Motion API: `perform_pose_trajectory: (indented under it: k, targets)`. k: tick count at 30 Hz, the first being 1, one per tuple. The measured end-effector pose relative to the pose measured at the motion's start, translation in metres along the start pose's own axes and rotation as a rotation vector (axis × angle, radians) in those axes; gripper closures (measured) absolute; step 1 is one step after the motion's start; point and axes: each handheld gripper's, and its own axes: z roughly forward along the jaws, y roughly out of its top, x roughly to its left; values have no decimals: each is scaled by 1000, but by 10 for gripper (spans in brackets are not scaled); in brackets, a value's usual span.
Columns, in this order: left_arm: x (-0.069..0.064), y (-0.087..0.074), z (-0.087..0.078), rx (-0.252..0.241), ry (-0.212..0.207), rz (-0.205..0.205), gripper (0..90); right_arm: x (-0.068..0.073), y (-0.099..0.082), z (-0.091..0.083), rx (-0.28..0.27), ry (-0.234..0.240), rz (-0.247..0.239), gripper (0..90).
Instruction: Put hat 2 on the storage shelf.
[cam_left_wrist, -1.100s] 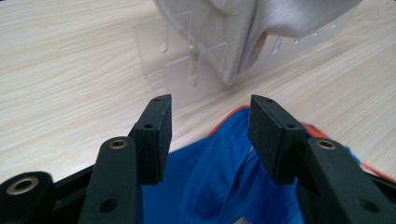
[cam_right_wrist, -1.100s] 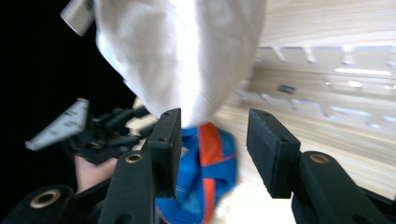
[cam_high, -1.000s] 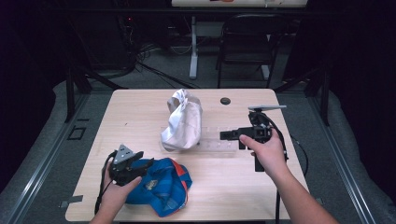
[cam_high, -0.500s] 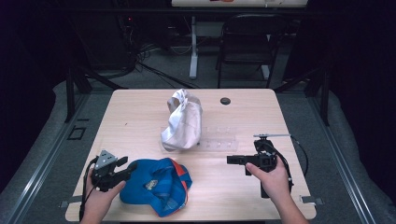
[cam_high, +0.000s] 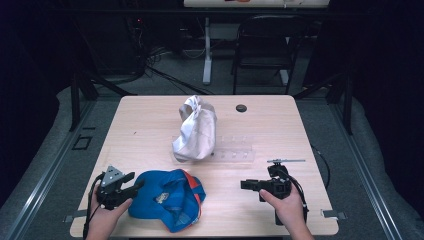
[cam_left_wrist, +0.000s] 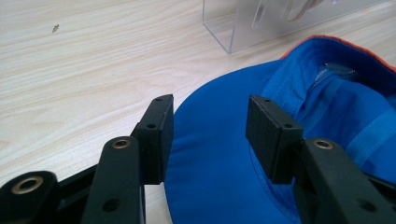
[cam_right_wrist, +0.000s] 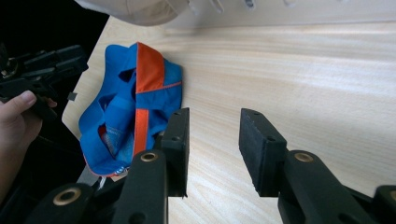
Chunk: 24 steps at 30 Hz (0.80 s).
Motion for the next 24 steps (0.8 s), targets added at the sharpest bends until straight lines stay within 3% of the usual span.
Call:
perform_pose_trajectory:
  k: [4,8,9,14,21,24]
  targets:
    - [0,-2,0,5,4,-2,519,0,-3,7,6,-1,-9,639]
    - [-1,-5,-1,9,1,-7,513,1,-6,15,46,-2,-24,634]
    - [-2,-7,-1,10,-8,-10,513,1,-6,21,50,25,-6,636]
    - [-3,-10,-3,21,-8,-11,514,2,-7,31,84,26,-14,641]
    - [-4,-17,-9,19,13,-7,514,17,-8,59,160,124,-24,640]
    - [-3,-18,-11,20,19,-6,514,23,-10,67,181,141,-21,640]
